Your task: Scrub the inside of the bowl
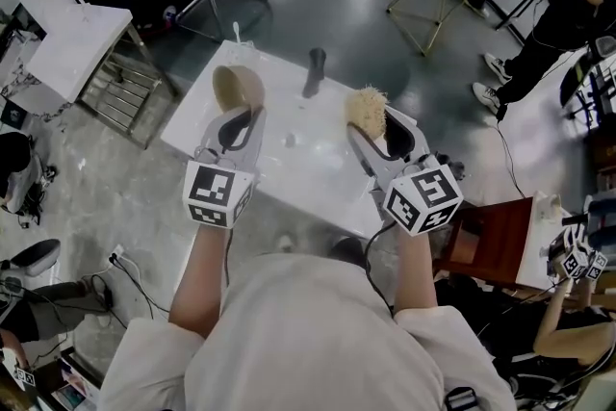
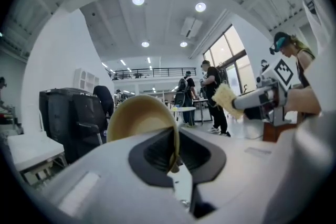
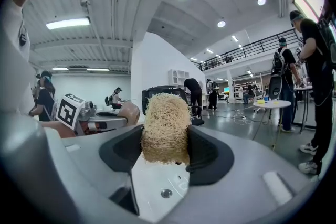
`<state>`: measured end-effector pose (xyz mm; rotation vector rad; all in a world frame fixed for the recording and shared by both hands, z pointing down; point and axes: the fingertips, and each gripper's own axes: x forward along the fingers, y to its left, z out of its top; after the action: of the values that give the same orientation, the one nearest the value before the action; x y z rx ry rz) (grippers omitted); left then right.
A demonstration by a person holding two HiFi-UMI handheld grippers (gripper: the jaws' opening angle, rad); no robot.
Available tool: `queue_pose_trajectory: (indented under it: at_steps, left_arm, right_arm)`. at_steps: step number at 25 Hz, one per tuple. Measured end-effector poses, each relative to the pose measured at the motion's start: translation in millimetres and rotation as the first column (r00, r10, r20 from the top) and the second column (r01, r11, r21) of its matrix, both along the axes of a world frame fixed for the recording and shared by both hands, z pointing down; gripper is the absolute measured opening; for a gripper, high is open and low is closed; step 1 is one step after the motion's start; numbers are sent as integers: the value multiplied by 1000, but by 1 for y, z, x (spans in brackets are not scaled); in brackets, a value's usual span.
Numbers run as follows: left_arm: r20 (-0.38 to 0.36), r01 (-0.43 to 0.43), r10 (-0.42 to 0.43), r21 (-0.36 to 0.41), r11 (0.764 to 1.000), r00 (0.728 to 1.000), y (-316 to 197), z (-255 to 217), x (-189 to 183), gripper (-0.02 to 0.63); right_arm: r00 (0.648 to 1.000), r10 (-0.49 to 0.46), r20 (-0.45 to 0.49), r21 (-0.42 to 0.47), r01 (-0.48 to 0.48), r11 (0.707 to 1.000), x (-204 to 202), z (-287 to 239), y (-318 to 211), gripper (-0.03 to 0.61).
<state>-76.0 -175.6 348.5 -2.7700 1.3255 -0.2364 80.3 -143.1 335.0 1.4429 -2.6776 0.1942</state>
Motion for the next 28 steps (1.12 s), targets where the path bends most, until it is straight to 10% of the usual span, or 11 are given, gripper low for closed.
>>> queue_pose_trajectory:
  at_steps: [28]
  left_arm:
    - [112, -94, 87, 60, 994, 990, 5, 4, 18, 11]
  right_arm:
    - [989, 84, -122, 12, -84, 996, 5, 15, -4, 253]
